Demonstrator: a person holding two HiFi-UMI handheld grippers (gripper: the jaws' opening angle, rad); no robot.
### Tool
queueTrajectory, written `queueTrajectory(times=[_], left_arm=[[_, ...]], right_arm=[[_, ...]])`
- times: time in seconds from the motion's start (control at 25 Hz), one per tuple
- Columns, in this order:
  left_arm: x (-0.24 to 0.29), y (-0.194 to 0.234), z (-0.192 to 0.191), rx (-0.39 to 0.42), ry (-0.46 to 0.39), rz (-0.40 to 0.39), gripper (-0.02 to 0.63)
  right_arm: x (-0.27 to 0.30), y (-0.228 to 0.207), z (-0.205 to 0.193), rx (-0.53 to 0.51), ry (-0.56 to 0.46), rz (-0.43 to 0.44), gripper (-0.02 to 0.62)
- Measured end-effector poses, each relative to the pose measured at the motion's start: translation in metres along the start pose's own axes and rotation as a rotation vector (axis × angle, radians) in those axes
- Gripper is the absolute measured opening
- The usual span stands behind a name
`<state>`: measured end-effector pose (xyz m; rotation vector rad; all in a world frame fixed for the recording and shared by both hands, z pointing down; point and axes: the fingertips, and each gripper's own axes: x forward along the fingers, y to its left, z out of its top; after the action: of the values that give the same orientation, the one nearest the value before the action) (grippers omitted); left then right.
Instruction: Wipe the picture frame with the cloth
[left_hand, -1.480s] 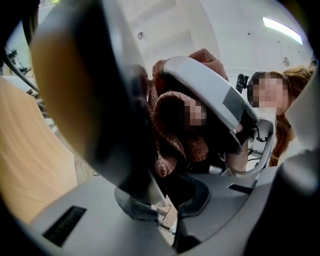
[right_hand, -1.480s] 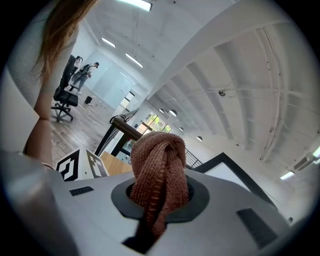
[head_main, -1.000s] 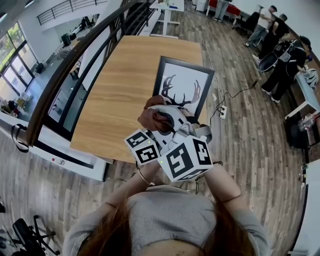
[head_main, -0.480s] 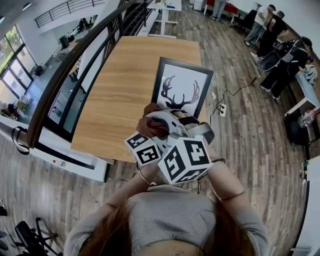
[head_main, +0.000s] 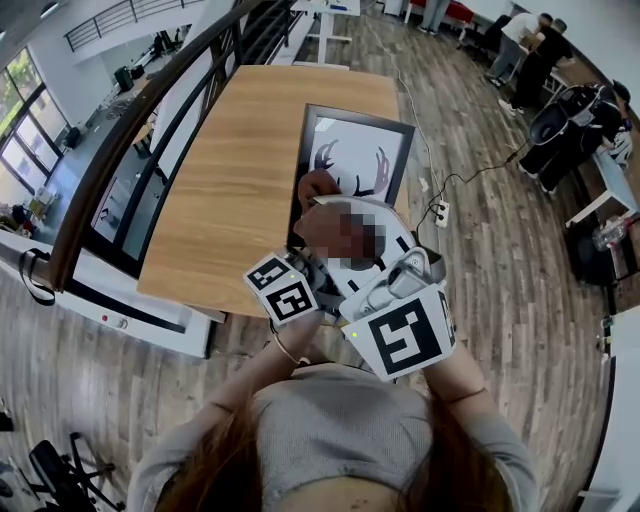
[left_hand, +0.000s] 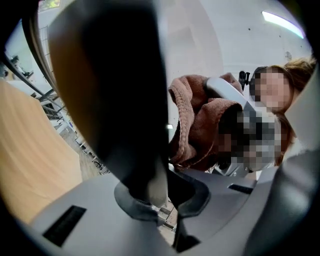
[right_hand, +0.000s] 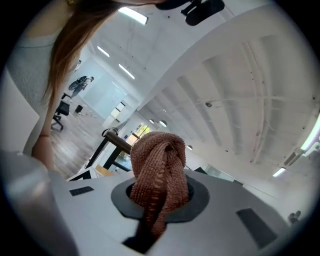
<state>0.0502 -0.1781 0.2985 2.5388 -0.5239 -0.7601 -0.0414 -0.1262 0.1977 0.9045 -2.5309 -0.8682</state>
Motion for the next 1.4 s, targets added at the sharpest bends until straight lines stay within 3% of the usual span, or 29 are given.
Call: queueTrajectory(times=[0.12, 0.28, 0.36, 0.48, 0.64, 0.76, 0.92, 1.4], left_arm=[[-0.001, 0.001, -0.001, -0.007, -0.001, 0.003, 0.029], [-0.004, -0.002, -0.005, -0.001, 0.007, 0.004, 0.029], [-0.002, -0.004, -0.006, 0.003, 0.011, 0.008, 0.029], [0.001, -0.008, -0.007, 0.000, 0.008, -0.002, 0.029], [-0.002, -0.013, -0.008, 0.007, 0.010, -0.022, 0.029], [-0.008, -0.013, -0.005, 0.013, 0.009, -0.033, 0.029], [-0.007, -0.020, 0.001, 0.039, 0.001, -0.050, 0.029], [-0.007, -0.021, 0.001, 0.034, -0.015, -0.047, 0.029]], right_arm=[[-0.013, -0.020, 0.007, 0.044, -0.049, -0.087, 0.046], [-0.039, -0.070, 0.033, 0.101, -0.202, -0.321, 0.046], [-0.054, -0.097, 0.052, 0.027, -0.268, -0.446, 0.046], [-0.067, -0.127, 0.067, -0.129, -0.281, -0.603, 0.046], [-0.065, -0.143, 0.068, -0.210, -0.278, -0.724, 0.046], [-0.035, -0.138, 0.052, -0.293, -0.198, -0.714, 0.046], [0.003, -0.129, 0.025, -0.409, -0.056, -0.618, 0.046], [0.019, -0.091, -0.016, -0.231, 0.046, -0.349, 0.046]])
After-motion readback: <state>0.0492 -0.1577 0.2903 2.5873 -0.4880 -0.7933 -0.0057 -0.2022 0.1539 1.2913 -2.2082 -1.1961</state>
